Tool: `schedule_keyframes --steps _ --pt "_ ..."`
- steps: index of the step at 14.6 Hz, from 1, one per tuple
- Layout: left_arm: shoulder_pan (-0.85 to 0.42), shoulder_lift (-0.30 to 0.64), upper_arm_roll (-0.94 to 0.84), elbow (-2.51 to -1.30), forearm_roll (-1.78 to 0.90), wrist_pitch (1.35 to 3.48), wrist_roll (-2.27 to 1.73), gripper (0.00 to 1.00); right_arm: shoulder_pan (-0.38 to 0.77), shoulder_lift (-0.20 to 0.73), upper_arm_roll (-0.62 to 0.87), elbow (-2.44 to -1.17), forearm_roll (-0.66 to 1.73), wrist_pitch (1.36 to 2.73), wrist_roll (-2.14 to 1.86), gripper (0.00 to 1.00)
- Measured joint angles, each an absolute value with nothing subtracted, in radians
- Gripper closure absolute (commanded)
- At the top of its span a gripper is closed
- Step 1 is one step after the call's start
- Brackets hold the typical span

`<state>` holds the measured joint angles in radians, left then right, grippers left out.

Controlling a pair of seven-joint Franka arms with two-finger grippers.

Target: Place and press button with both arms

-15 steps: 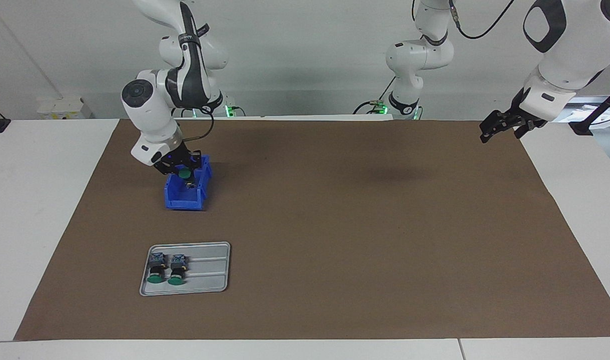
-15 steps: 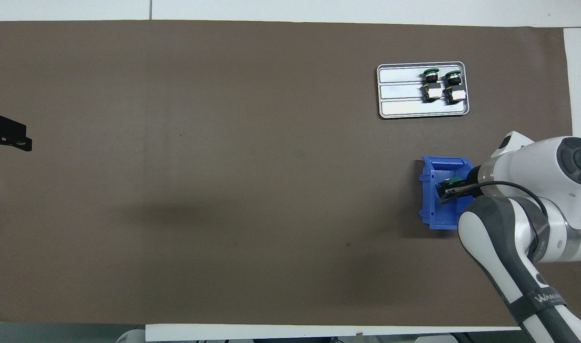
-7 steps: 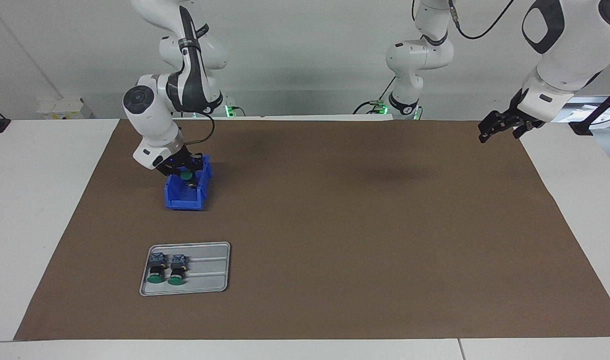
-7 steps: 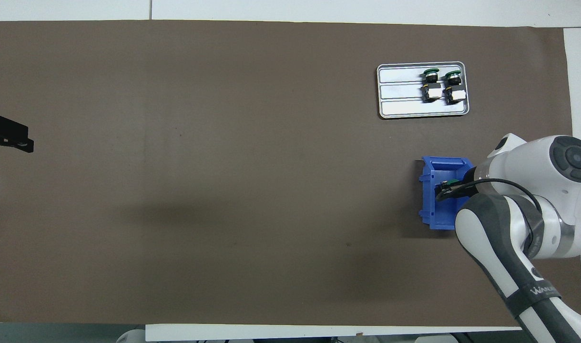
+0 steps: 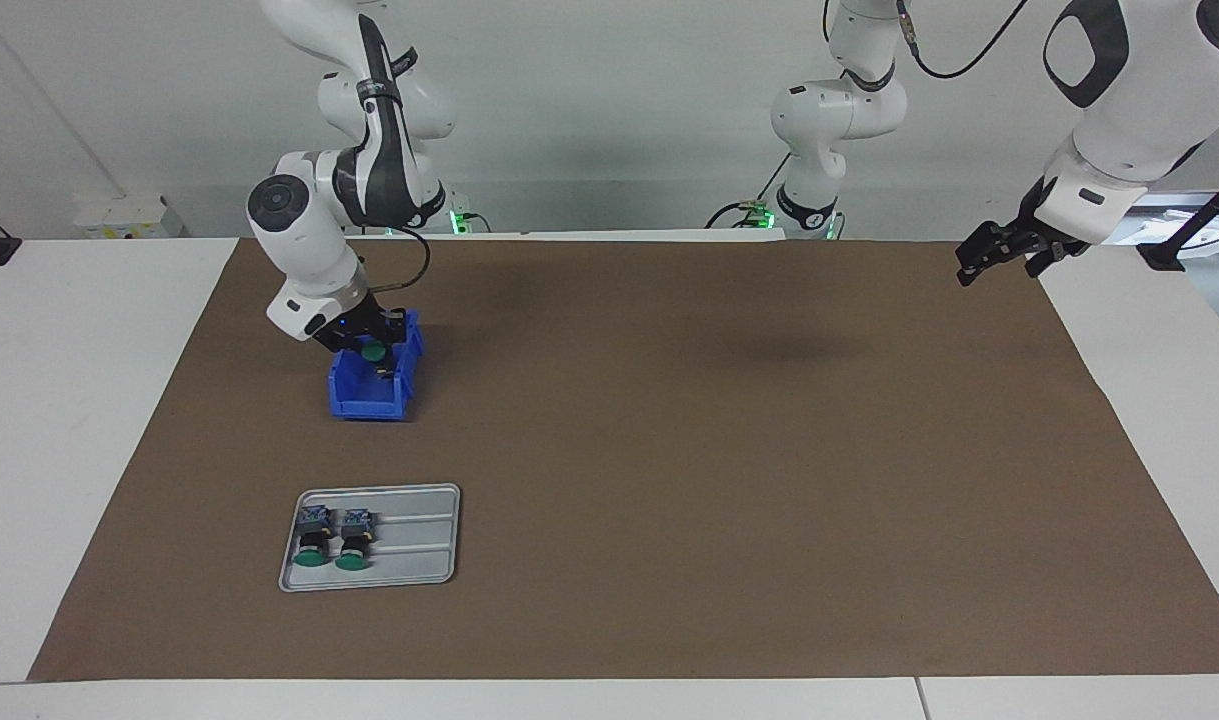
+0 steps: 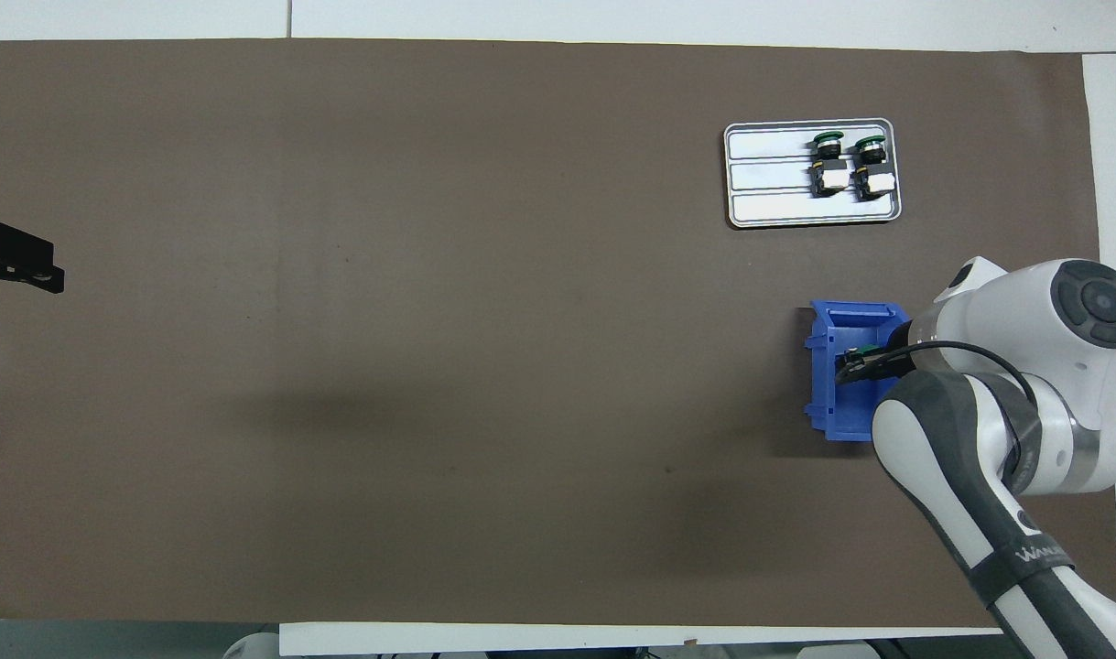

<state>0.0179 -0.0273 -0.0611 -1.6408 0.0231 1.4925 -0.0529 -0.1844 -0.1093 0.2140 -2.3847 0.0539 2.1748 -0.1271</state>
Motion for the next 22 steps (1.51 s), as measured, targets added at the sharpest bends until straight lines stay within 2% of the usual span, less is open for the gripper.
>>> schedule_keyframes --steps 1,6,7,8,9,15,19,22 --pt "0.018 -0.027 -0.061 -1.641 0.023 1.492 -0.053 0.00 -0.183 -0.109 0.214 -2.379 0.054 2.170 -0.127 0.41" --pt "0.019 -0.027 -0.058 -1.641 0.023 1.492 -0.053 0.00 -0.178 -0.114 0.214 -2.296 0.050 2.094 -0.127 0.30" --pt "0.019 -0.027 -0.058 -1.641 0.023 1.492 -0.053 0.00 -0.178 -0.117 0.214 -2.270 0.049 2.070 -0.127 0.24" --pt "0.019 -0.027 -0.058 -1.641 0.023 1.492 -0.053 0.00 -0.178 -0.120 0.213 -2.236 0.049 2.041 -0.127 0.08" --pt "0.019 -0.027 -0.058 -1.641 0.023 1.492 -0.053 0.00 -0.178 -0.123 0.213 -2.194 0.048 2.012 -0.127 0.02" --pt "0.019 -0.027 -0.058 -1.641 0.023 1.492 -0.053 0.00 -0.234 -0.128 0.208 -1.895 0.048 1.786 -0.126 0.01" --pt "0.019 -0.027 -0.058 -1.641 0.023 1.492 -0.053 0.00 -0.264 -0.071 0.206 -1.717 0.021 1.625 -0.126 0.01" --pt "0.019 -0.027 -0.058 -1.641 0.023 1.492 -0.053 0.00 -0.266 -0.037 0.206 -1.665 -0.031 1.599 -0.126 0.01"
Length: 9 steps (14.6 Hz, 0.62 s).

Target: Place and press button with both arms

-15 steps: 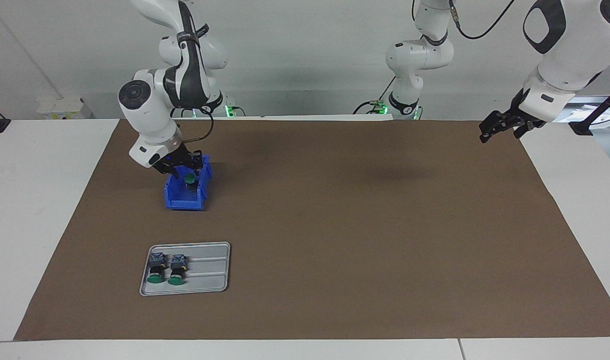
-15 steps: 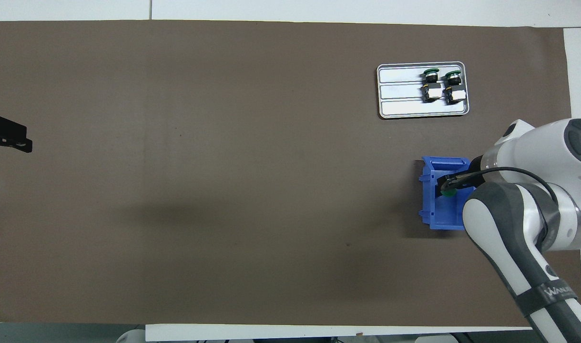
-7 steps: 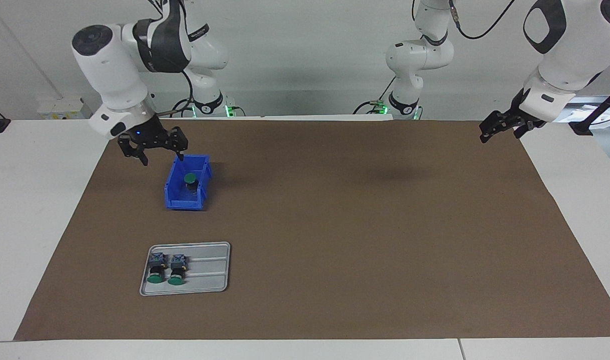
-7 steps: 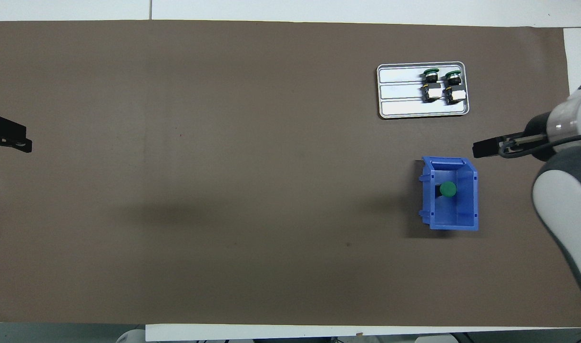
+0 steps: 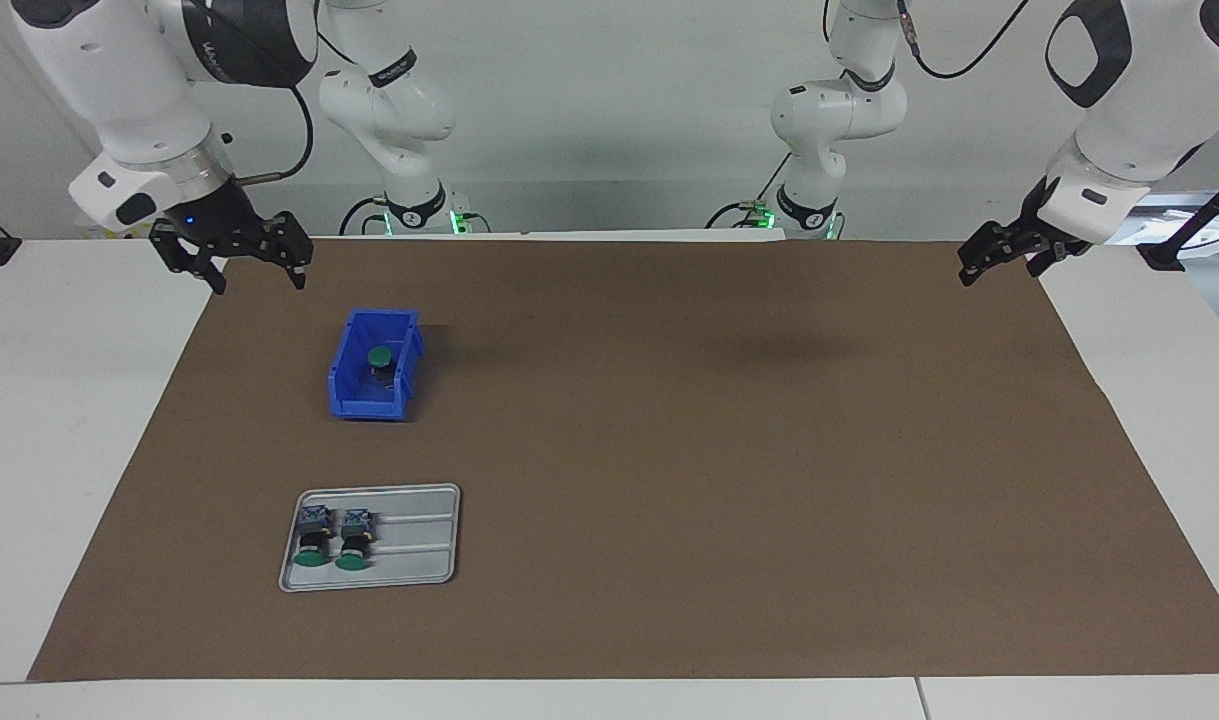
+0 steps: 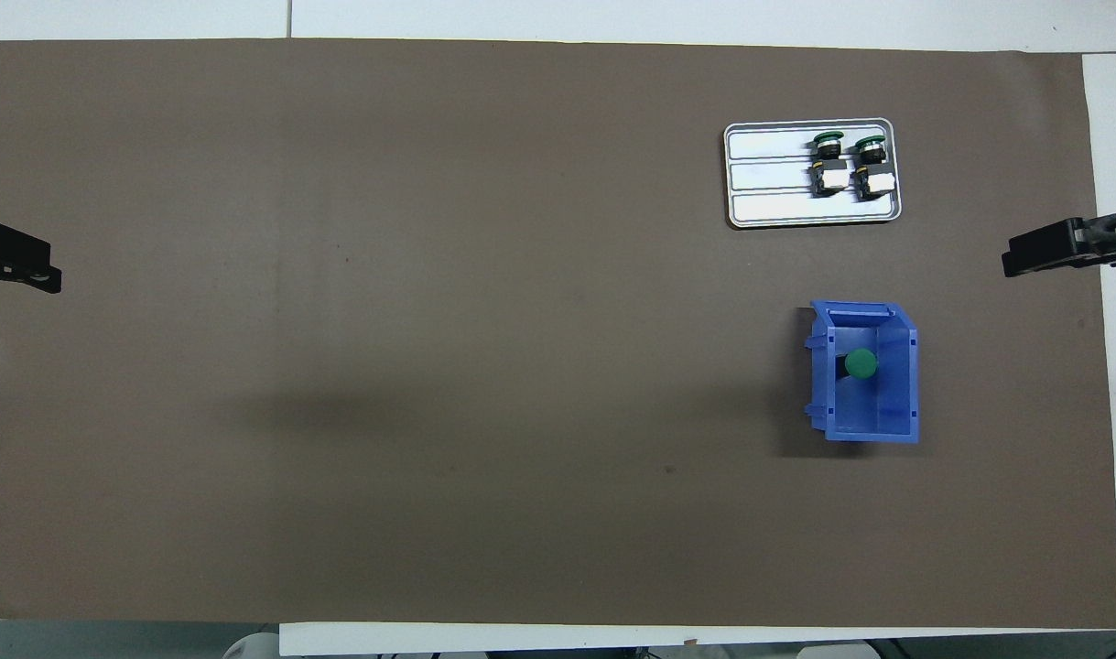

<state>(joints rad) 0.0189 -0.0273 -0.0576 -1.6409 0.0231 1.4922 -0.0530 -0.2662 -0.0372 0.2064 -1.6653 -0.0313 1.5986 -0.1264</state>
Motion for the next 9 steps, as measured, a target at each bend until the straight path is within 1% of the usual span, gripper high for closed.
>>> schedule_keyframes --steps 2,3,5,6,7,9 --pt "0.019 -0.027 -0.058 -1.641 0.023 1.492 -0.053 0.00 -0.261 -0.037 0.198 -1.660 -0.036 1.593 -0.126 0.01" --pt "0.019 -0.027 -0.058 -1.641 0.023 1.492 -0.053 0.00 -0.227 -0.038 0.159 -1.658 -0.037 1.591 -0.126 0.01" --pt "0.019 -0.027 -0.058 -1.641 0.023 1.492 -0.053 0.00 -0.089 -0.042 0.010 -1.655 -0.039 1.583 -0.126 0.01" --pt "0.019 -0.027 -0.058 -1.641 0.023 1.492 -0.053 0.00 -0.042 -0.043 -0.044 -1.654 -0.039 1.576 -0.126 0.01" --pt "0.019 -0.027 -0.058 -1.641 0.023 1.492 -0.053 0.00 -0.011 -0.044 -0.081 -1.654 -0.039 1.572 -0.126 0.01" --pt "0.019 -0.027 -0.058 -1.641 0.023 1.492 -0.053 0.00 0.014 -0.044 -0.116 -1.653 -0.039 1.565 -0.126 0.01"
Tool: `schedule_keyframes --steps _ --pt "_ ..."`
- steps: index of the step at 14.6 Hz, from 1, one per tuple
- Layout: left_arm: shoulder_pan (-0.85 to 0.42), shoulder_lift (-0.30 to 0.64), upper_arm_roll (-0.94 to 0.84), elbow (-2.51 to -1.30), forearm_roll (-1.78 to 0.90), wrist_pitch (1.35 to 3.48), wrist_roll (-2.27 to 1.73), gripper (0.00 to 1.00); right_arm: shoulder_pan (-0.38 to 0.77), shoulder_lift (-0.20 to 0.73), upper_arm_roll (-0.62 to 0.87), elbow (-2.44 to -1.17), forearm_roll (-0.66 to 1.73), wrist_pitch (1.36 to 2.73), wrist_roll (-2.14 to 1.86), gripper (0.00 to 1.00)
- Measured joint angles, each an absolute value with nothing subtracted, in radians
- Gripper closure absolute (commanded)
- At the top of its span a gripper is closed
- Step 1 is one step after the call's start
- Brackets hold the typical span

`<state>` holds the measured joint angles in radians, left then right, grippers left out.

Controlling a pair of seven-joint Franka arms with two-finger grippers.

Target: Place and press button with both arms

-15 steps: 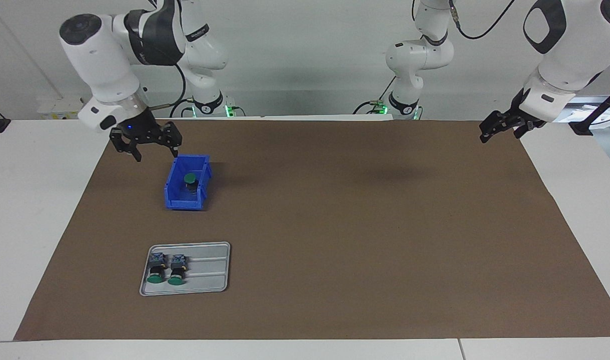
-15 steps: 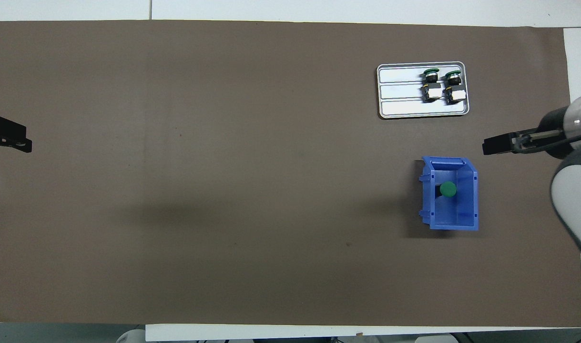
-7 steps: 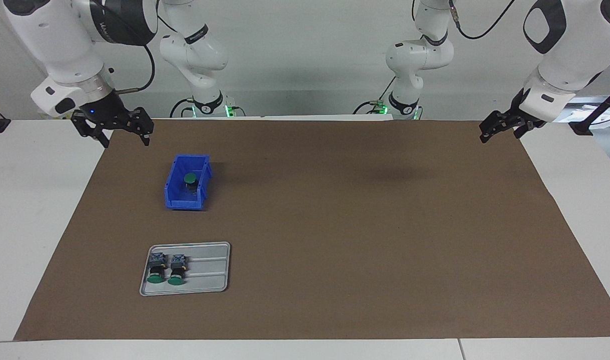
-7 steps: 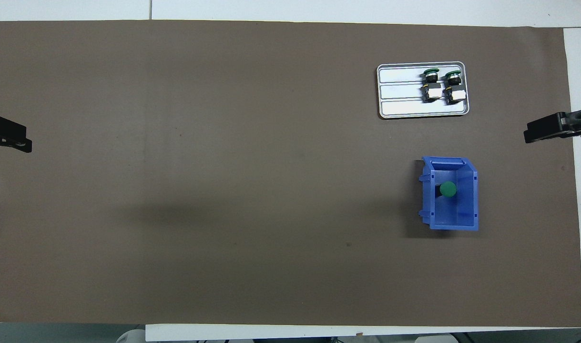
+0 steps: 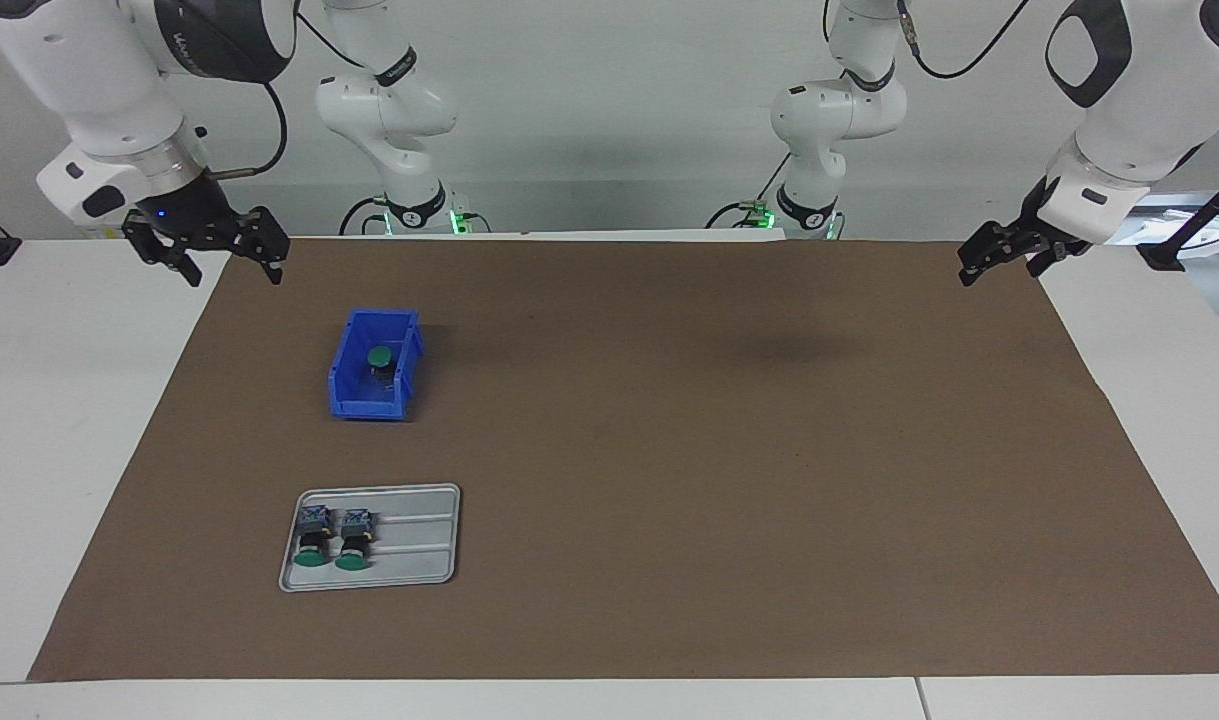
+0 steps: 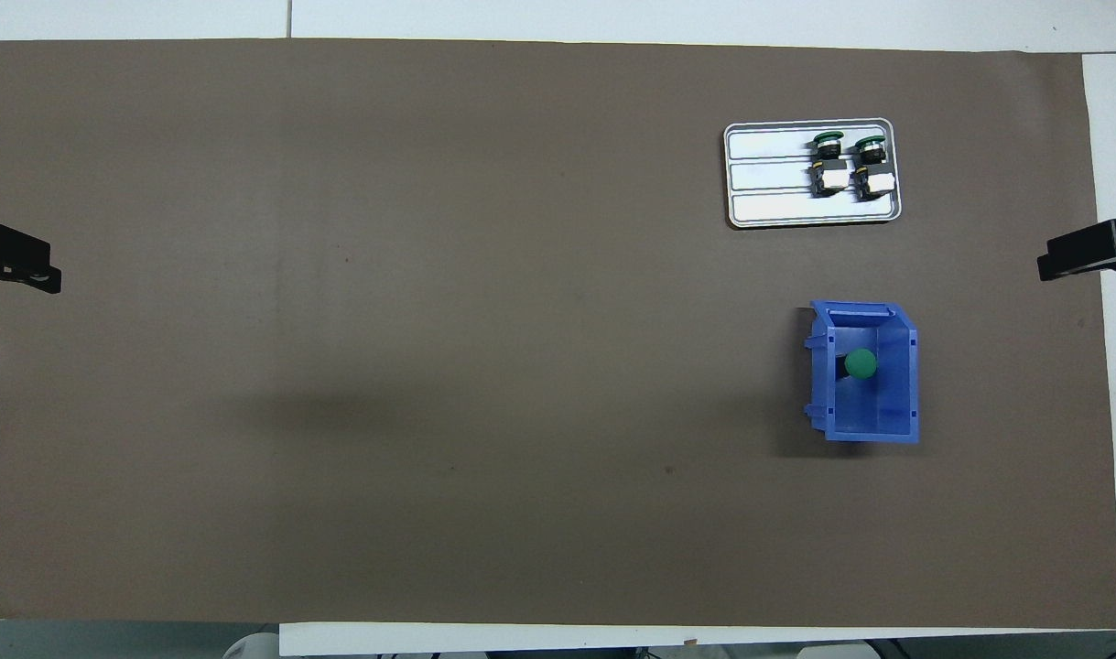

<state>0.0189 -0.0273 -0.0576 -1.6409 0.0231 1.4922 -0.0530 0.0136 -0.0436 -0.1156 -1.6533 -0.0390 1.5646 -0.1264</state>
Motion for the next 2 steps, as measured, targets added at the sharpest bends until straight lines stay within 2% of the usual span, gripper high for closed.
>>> schedule_keyframes --steps 2 --pt "0.019 -0.027 -0.058 -1.641 0.023 1.492 -0.053 0.00 0.017 -0.044 -0.119 -1.650 -0.039 1.547 -0.126 0.01"
